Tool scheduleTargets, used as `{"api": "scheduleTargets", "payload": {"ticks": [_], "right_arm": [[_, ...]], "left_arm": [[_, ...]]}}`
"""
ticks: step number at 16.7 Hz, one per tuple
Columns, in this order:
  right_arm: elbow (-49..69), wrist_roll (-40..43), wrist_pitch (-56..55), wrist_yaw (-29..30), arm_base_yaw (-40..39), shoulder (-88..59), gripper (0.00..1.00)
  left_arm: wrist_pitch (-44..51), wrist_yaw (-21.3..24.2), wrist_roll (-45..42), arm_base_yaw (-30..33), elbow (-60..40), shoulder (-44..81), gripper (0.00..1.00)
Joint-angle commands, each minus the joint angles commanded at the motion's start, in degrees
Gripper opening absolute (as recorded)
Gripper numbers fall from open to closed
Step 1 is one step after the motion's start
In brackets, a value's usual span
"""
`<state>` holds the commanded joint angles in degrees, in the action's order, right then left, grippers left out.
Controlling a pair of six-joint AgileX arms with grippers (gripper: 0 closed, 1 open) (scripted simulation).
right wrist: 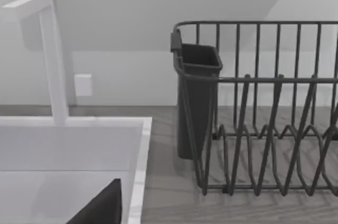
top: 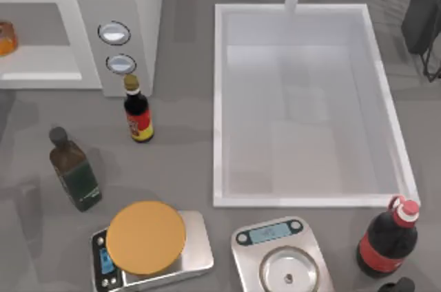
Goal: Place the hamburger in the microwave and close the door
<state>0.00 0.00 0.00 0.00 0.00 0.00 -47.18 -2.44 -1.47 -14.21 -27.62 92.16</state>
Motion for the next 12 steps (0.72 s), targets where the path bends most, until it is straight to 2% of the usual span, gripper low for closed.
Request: {"api": "scheduleTargets", "payload": {"ticks": [12], "right_arm": [[0.00, 0.00, 0.00, 0.00, 0.00, 0.00, 1.00]], "left_arm": [[20.04, 0.03, 0.37, -0.49, -1.54, -10.64, 1.00]]}}
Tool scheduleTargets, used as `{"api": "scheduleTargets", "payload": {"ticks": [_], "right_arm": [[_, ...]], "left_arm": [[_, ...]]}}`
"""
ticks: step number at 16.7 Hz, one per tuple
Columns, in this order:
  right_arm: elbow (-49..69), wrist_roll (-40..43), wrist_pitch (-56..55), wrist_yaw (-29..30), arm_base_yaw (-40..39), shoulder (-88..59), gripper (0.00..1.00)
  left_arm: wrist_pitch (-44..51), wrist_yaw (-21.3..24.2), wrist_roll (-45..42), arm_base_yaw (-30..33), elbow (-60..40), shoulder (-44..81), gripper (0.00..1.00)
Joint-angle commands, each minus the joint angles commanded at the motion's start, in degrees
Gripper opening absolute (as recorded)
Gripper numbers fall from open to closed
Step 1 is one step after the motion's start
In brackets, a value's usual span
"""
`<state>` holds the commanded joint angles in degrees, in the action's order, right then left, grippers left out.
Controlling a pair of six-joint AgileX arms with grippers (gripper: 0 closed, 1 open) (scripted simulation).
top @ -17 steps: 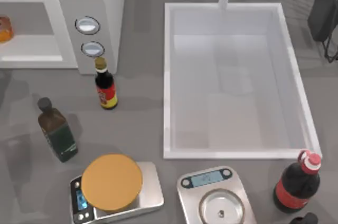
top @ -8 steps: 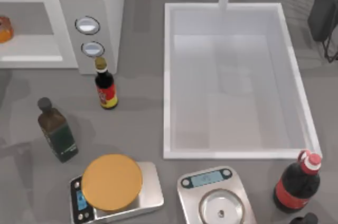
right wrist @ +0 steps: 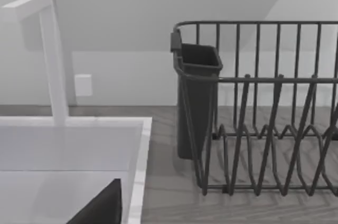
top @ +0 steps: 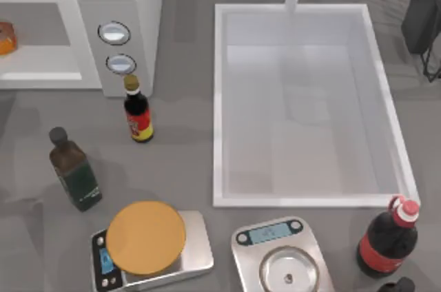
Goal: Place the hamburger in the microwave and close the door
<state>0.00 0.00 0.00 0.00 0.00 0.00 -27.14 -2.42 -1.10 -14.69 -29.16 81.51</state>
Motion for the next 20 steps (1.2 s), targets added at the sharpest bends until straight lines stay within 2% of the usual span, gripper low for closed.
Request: {"api": "scheduleTargets", "payload": {"ticks": [12, 16, 20], "right_arm": [[0.00, 0.00, 0.00, 0.00, 0.00, 0.00, 1.00], [0.00, 0.00, 0.00, 0.00, 0.00, 0.00, 1.00], [0.00, 0.00, 0.00, 0.00, 0.00, 0.00, 1.00]], "left_arm": [[2.96, -0.14, 0.13, 0.25, 0.54, -2.52, 1.00], [5.59, 0.03, 0.29, 1.66, 3.64, -11.08, 1.00], [9.93, 0.66, 0.31, 4.41, 8.76, -24.80, 1.00]]}}
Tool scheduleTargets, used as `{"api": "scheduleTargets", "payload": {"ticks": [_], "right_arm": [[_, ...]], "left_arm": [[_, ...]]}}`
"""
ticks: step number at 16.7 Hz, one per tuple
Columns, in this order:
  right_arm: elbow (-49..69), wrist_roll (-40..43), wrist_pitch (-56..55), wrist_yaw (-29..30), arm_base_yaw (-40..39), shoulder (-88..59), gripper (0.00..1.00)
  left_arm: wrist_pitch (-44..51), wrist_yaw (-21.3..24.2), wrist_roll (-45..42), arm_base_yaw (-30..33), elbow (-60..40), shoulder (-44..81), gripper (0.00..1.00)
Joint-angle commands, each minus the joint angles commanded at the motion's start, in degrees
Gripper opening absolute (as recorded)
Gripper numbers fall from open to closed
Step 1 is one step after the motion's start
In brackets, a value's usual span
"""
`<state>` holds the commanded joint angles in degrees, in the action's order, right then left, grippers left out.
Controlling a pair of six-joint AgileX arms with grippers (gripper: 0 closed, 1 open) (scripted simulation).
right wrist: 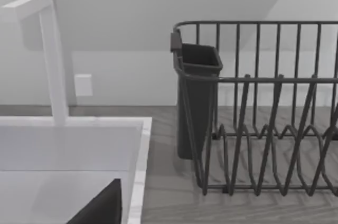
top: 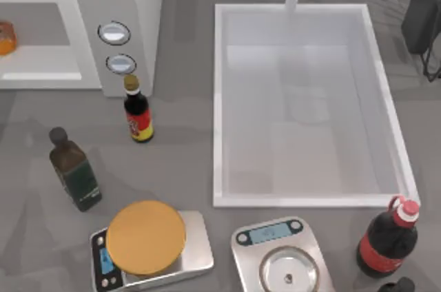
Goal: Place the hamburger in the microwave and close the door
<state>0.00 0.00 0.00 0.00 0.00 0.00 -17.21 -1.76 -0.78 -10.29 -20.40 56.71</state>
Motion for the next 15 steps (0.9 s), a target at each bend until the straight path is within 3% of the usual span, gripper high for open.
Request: {"api": "scheduleTargets", "payload": {"ticks": [10, 15], "right_arm": [[0.00, 0.00, 0.00, 0.00, 0.00, 0.00, 1.00], [0.00, 0.00, 0.00, 0.00, 0.00, 0.00, 1.00]], "left_arm": [[12.91, 1.39, 0.56, 7.83, 15.31, -44.05, 1.00], [16.94, 1.73, 0.77, 10.13, 20.07, -56.00, 1.00]]}}
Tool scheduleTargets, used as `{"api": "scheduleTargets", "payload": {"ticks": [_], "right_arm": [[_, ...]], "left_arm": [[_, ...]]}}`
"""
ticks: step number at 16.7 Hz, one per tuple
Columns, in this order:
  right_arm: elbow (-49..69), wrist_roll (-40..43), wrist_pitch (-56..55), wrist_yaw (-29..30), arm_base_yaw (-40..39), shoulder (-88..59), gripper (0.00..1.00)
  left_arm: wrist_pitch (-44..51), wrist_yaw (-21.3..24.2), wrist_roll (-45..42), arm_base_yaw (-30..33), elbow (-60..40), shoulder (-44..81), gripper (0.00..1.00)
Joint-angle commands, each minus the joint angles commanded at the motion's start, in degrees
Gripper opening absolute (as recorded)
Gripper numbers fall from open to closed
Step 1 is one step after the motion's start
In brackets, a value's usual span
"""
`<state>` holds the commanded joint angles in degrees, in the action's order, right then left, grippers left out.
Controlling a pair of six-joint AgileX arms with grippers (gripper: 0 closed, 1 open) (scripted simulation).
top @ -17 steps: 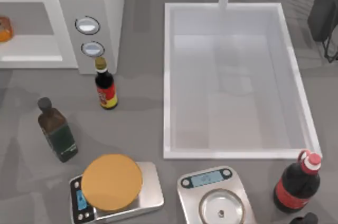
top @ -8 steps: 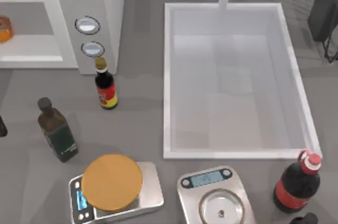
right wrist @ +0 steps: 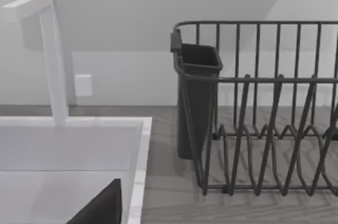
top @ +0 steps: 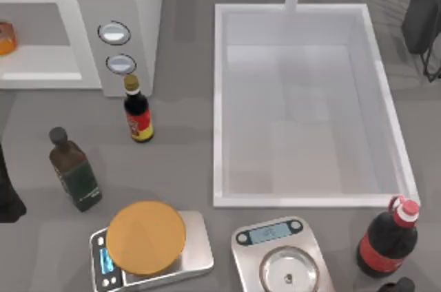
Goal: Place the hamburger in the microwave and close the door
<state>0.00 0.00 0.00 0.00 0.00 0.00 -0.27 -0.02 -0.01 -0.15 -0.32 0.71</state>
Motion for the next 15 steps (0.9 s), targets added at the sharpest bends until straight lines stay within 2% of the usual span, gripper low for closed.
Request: {"api": "scheduleTargets", "payload": {"ticks": [5, 15], "right_arm": [[0.00, 0.00, 0.00, 0.00, 0.00, 0.00, 1.00], [0.00, 0.00, 0.00, 0.00, 0.00, 0.00, 1.00]], "left_arm": [[0.27, 0.02, 0.01, 0.15, 0.32, -0.71, 1.00], [0.27, 0.02, 0.01, 0.15, 0.32, -0.71, 0.25]]}}
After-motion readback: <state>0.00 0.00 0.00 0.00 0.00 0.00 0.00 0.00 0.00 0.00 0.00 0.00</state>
